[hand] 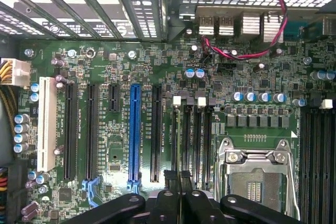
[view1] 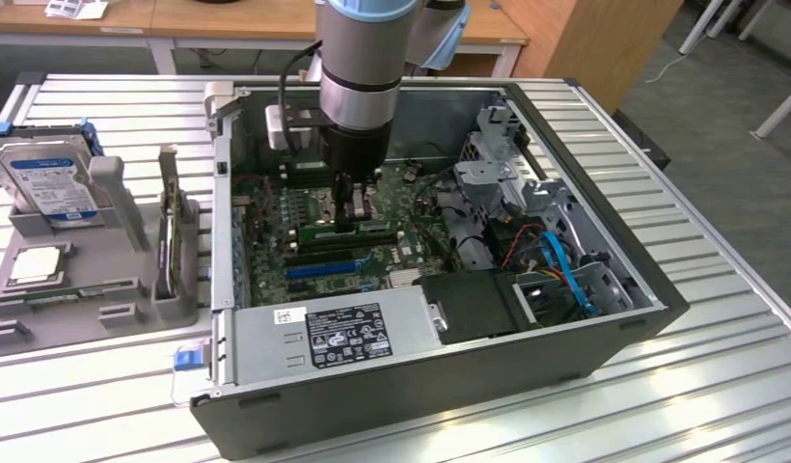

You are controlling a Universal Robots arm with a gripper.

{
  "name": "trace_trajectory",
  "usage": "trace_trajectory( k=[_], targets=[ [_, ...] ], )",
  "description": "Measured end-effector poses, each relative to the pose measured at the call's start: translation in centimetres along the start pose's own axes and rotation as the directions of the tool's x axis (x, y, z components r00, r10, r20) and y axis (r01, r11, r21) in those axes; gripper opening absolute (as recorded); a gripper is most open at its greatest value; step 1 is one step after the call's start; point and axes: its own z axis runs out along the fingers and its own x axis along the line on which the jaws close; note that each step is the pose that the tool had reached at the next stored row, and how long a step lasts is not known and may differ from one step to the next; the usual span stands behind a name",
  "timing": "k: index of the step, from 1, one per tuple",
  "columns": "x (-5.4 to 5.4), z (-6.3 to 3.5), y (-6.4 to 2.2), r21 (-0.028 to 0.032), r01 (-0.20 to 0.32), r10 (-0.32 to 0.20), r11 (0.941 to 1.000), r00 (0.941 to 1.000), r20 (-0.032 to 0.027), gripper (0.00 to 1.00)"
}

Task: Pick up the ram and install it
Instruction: 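Insert the ram into the slot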

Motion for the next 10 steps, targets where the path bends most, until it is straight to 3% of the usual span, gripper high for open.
trace_trajectory(
  k=[10],
  targets=[
    [0.00, 0.03, 0.00, -0.0001, -0.018, 0.018, 0.9998, 0.9998, 0.0003, 0.12]
  ],
)
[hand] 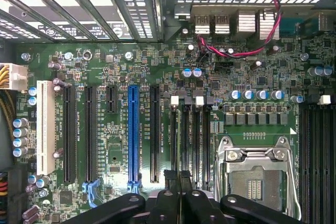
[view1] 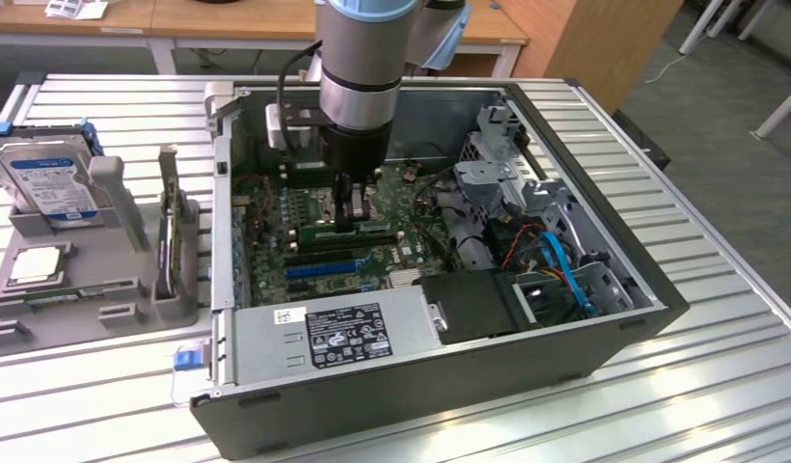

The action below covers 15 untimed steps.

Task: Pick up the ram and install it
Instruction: 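Insert the ram into the slot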

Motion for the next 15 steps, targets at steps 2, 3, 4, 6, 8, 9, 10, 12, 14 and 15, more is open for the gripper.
trace_trajectory(
  k=[2, 3, 4, 6, 8, 9, 10, 12, 14, 15],
  targets=[
    [0.00, 0.07, 0.00, 0.0000, 0.003, -0.003, 1.0000, 1.0000, 0.0000, 0.12],
    [0.00, 0.09, 0.00, 0.0000, 0.005, -0.005, 1.0000, 1.0000, 0.0000, 0.12],
    [0.00, 0.11, 0.00, 0.0000, 0.007, -0.007, 1.0000, 1.0000, -0.0002, 0.12],
    [0.00, 0.13, 0.00, 0.0000, 0.012, -0.012, 0.9999, 0.9999, -0.0003, 0.12],
    [0.00, 0.14, 0.00, 0.0001, 0.015, -0.015, 0.9999, 0.9999, -0.0003, 0.12],
    [-0.01, 0.14, 0.00, 0.0000, 0.015, -0.015, 0.9999, 0.9999, -0.0003, 0.12],
    [-0.01, 0.14, 0.00, 0.0001, 0.015, -0.015, 0.9999, 0.9999, -0.0003, 0.12],
    [-0.01, 0.15, 0.00, -0.0001, 0.015, -0.015, 0.9999, 0.9999, -0.0004, 0.12],
    [-0.01, 0.23, -0.01, 0.0002, 0.015, -0.015, 0.9999, 0.9999, 0.0000, 0.12],
    [-0.01, 0.26, -0.01, 0.0000, 0.015, -0.015, 0.9999, 0.9999, -0.0001, 0.12]
  ],
)
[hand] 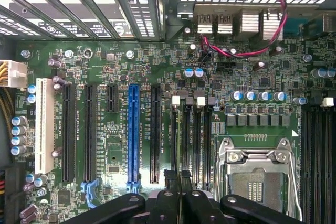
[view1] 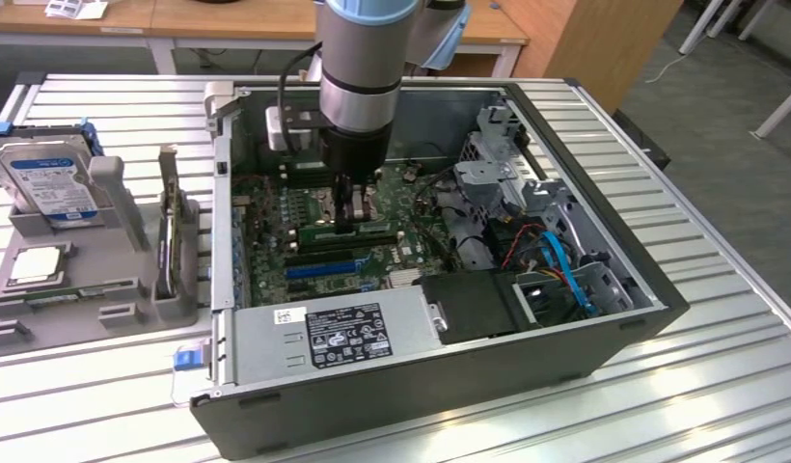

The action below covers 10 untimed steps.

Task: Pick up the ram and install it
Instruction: 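Insert the ram into the slot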

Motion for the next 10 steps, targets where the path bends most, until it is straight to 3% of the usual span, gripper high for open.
trace_trajectory(
  k=[10],
  targets=[
    [0.05, 0.03, 0.00, 0.0000, 0.000, 0.000, 1.0000, 1.0000, -0.0001, 0.12]
  ],
)
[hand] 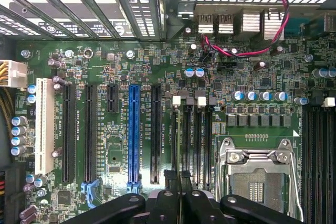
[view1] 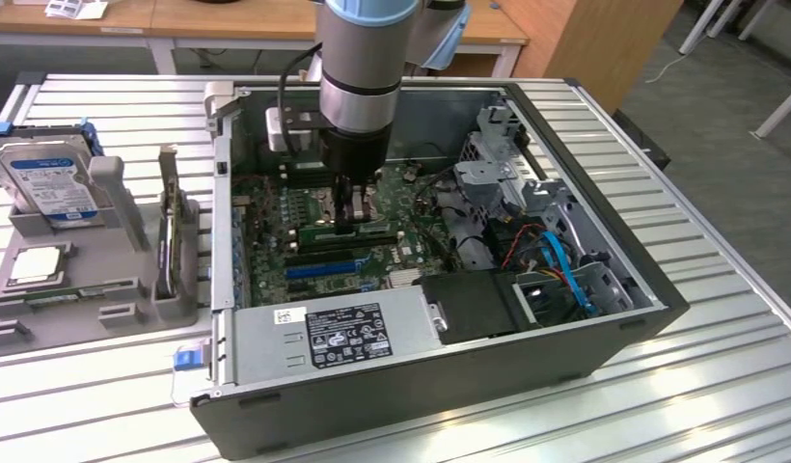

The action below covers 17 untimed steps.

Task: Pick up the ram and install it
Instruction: 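Insert the ram into the slot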

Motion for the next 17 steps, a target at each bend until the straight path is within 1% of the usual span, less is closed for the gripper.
trace_trajectory(
  k=[17],
  targets=[
    [0.14, 0.00, -0.01, 0.0000, 0.000, 0.000, 1.0000, 1.0000, 0.0001, 0.12]
  ],
)
